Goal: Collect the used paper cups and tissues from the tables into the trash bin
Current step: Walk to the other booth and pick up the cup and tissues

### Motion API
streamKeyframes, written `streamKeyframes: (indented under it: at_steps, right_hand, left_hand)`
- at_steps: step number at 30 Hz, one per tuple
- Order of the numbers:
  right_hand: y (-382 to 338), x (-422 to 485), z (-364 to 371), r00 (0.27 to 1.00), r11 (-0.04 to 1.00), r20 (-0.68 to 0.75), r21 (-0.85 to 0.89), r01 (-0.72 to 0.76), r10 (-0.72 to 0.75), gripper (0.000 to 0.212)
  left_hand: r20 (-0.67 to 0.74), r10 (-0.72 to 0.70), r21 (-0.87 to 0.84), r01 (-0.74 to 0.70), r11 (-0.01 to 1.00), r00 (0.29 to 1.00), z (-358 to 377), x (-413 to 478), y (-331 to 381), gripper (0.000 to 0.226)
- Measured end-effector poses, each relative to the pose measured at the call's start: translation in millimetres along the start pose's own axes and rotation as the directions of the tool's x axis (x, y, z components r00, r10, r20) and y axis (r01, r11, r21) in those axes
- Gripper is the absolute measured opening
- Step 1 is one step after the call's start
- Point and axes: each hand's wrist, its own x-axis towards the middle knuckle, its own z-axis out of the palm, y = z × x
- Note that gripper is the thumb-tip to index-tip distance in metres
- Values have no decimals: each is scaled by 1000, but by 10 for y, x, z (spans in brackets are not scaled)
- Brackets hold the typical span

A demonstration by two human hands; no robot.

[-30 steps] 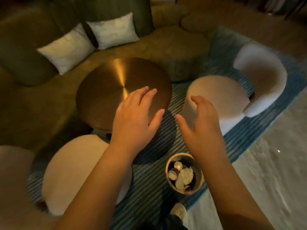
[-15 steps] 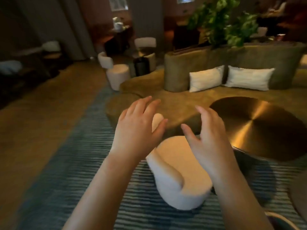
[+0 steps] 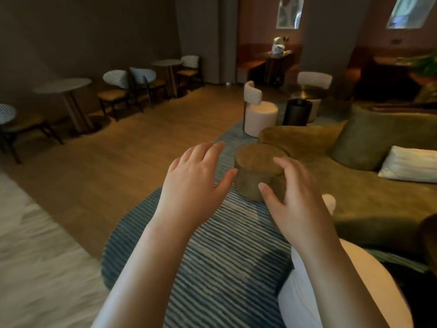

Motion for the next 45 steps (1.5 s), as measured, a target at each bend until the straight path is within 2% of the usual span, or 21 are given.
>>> streamKeyframes:
  at_steps: [3,7,19,28,34,41,45]
  right_hand:
    - [133,320,181,999,999,31,-39,-32,34,56]
    - [425,972,412,997,997,0,-36,-74,74,61]
    - [1206,3610,918,985,987,-73,-26,-158,156,69]
    - [1661,4693,1641,972,972,73,-91,-217,224,63]
    - [1911,5579,2458,954,954,96,-132,-269,283,63]
    - [1901,7399,3413,965,954,39,-165,-251,261,61]
    - [1885,8225,3893,981,970,15,-154,-189,194,57]
  left_hand:
    - [36,14,-8,-13,1000,999,194,359,-156,63]
    - [74,49,5,-49,999,996,495,1051,-357,63]
    - [51,145,10,-146,989,988,1250,3835,-680,60]
    - [108,101,-84,-92,992,989,2036,5010,-1199,64]
    - [126,107,-140,-89,986,986,2682,5952,-1819,61]
    - [136,98,-151,-78,986,986,3026,7530,-2852,59]
    - [156,45,-300,4,954,987,3306,8312,-3339,65]
